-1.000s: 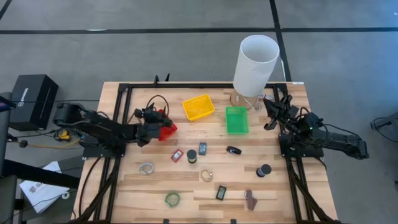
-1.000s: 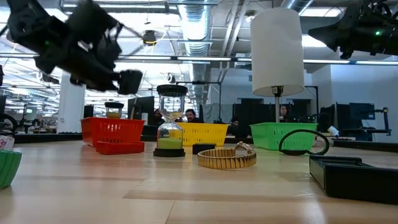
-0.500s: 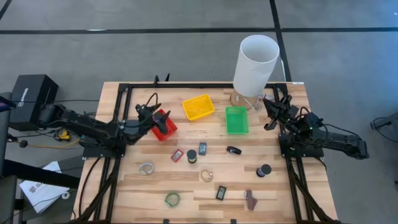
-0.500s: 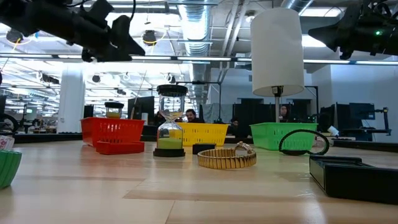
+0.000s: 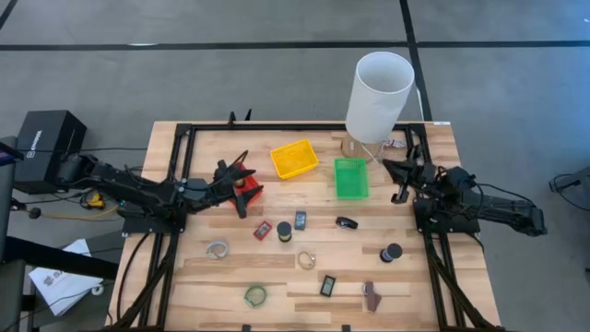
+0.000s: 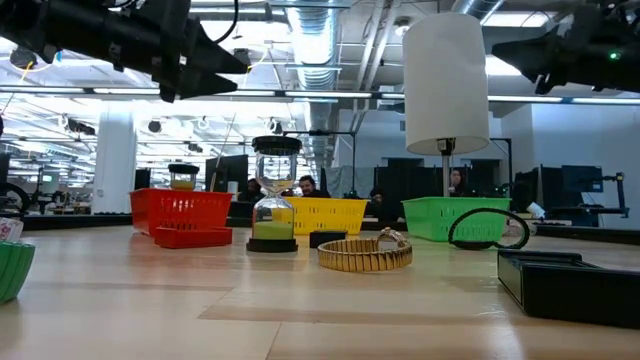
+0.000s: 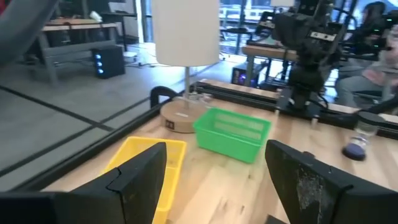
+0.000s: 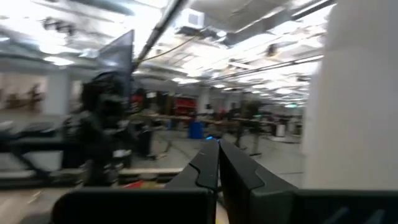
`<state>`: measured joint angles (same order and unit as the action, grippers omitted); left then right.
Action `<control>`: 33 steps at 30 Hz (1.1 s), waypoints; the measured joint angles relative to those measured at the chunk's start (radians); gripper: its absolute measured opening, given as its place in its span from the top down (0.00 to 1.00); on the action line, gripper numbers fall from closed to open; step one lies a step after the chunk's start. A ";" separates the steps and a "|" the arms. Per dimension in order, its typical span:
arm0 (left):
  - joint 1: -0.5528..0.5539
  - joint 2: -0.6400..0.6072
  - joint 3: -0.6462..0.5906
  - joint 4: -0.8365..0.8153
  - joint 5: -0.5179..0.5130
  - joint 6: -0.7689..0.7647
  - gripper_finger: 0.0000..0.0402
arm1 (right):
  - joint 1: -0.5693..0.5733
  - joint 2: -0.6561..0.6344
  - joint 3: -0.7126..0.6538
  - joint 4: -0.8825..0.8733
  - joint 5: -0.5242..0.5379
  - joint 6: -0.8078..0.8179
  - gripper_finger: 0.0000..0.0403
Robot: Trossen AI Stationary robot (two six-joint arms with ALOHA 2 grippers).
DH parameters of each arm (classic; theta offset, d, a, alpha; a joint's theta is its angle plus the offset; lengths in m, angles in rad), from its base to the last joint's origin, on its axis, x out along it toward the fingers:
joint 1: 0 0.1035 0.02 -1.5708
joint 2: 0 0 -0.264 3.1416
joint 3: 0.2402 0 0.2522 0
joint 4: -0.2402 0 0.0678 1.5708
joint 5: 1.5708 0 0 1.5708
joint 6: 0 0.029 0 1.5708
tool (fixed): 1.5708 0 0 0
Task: Pick & Place Office items
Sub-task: Put the black watch into the yellow basket
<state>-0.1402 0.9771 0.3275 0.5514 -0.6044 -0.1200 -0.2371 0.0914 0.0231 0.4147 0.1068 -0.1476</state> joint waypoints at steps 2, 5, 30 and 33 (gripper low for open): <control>0.000 0.000 0.000 0.000 0.016 0.000 0.33 | 0.000 0.000 0.000 -0.022 -0.040 0.009 0.96; 0.000 0.000 0.000 0.000 0.033 0.000 0.33 | 0.002 0.000 0.000 -0.070 -0.063 0.043 0.89; 0.049 0.000 0.000 0.013 0.034 0.011 0.33 | 0.341 0.591 0.088 -0.109 -0.017 0.286 0.57; 0.058 0.000 0.000 0.015 0.034 0.011 0.33 | 0.364 0.707 0.131 -0.119 0.021 0.288 0.58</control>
<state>-0.0819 0.9771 0.3275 0.5666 -0.5709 -0.1093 0.1272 0.7983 0.1544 0.2954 0.1274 0.1401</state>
